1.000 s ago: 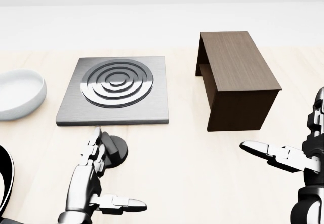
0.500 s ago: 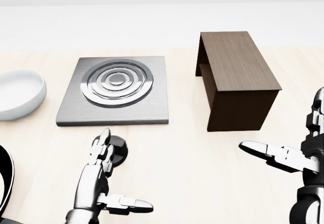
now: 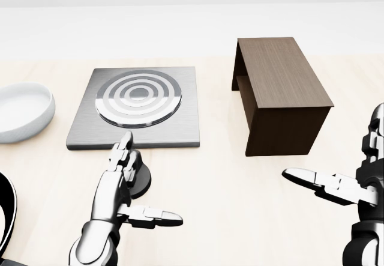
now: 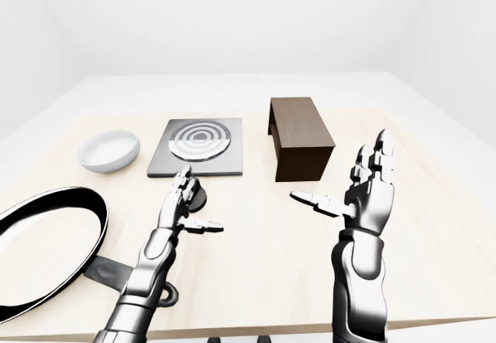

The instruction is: Turn on the stove.

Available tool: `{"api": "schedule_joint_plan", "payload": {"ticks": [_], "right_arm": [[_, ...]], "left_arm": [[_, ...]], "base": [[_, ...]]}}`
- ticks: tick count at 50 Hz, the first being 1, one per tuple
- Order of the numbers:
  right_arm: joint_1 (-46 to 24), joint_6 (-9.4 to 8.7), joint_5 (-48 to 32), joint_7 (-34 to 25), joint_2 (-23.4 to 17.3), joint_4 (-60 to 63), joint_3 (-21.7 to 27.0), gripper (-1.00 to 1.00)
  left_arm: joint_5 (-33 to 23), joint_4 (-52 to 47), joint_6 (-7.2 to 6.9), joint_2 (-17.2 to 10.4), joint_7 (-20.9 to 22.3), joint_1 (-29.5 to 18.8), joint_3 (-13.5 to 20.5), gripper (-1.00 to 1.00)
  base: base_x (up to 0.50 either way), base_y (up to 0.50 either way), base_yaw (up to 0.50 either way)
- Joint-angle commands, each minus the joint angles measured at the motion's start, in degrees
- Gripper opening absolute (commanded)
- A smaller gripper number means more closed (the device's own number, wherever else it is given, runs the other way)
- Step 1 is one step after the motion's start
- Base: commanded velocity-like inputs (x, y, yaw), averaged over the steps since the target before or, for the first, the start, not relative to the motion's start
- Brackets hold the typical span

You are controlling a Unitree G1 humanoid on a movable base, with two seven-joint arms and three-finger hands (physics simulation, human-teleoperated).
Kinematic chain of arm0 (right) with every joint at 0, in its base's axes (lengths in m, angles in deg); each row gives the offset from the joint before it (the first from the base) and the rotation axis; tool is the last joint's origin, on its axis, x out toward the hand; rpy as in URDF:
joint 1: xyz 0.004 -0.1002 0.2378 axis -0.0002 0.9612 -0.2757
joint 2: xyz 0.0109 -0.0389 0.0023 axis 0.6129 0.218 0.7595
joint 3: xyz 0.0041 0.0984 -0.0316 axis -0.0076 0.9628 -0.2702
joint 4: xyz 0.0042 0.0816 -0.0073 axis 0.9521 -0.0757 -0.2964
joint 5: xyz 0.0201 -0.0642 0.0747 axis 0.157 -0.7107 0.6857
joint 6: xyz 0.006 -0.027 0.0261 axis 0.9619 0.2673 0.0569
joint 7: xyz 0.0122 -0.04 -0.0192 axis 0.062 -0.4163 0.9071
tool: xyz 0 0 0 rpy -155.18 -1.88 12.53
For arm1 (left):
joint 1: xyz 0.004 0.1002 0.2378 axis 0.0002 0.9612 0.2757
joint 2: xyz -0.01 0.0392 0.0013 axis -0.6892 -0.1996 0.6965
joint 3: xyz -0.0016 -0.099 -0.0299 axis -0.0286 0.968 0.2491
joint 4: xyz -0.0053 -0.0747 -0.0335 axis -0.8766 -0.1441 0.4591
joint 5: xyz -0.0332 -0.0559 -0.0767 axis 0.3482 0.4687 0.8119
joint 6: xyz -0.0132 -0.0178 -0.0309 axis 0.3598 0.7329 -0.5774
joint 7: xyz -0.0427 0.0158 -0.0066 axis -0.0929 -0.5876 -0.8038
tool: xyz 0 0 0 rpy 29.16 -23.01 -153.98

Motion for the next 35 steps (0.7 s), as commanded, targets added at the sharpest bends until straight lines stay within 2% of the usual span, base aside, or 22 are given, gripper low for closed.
{"api": "schedule_joint_plan", "payload": {"ticks": [1, 2, 6, 10, 18, 35], "right_arm": [[0.05, 0.0, -0.1, -0.02, 0.04, 0.07, -0.2, 1.0], [0.03, 0.0, -0.08, -0.02, 0.04, 0.18, -0.2, 1.0], [0.07, 0.0, -0.19, -0.15, 0.11, -0.49, -0.28, 1.0], [0.02, 0.0, -0.22, -0.07, 0.07, -0.22, -0.32, 1.0], [0.12, 0.0, -0.23, -0.18, 0.13, -0.46, -0.3, 1.0], [0.2, 0.0, -0.35, -0.09, 0.13, -0.05, -0.45, 1.0]], "left_arm": [[0.14, -18.6, -7.6, 0.41, 0.45, 5.71, -2.2, 1.0], [0.17, -19.85, -8.05, 0.4, 0.51, 6.15, -2.43, 1.0], [0.45, -28.26, -8.05, 0.23, 0.53, 8.75, -3.53, 1.0], [0.49, -31.85, -8.05, 0.08, 0.33, 10.8, -4.58, 1.0], [0.83, -35.52, -8.05, -0.46, -0.15, 12.21, -4.52, 1.0], [0.49, -35.38, -8.05, -0.58, -0.52, 12.82, -4.51, 1.0]], "base": [[0.0, 0.0, 0.0], [0.0, 0.0, 0.0], [0.0, 0.0, 0.0], [0.0, 0.0, 0.0], [0.0, 0.0, 0.0], [0.0, 0.0, 0.0]]}}
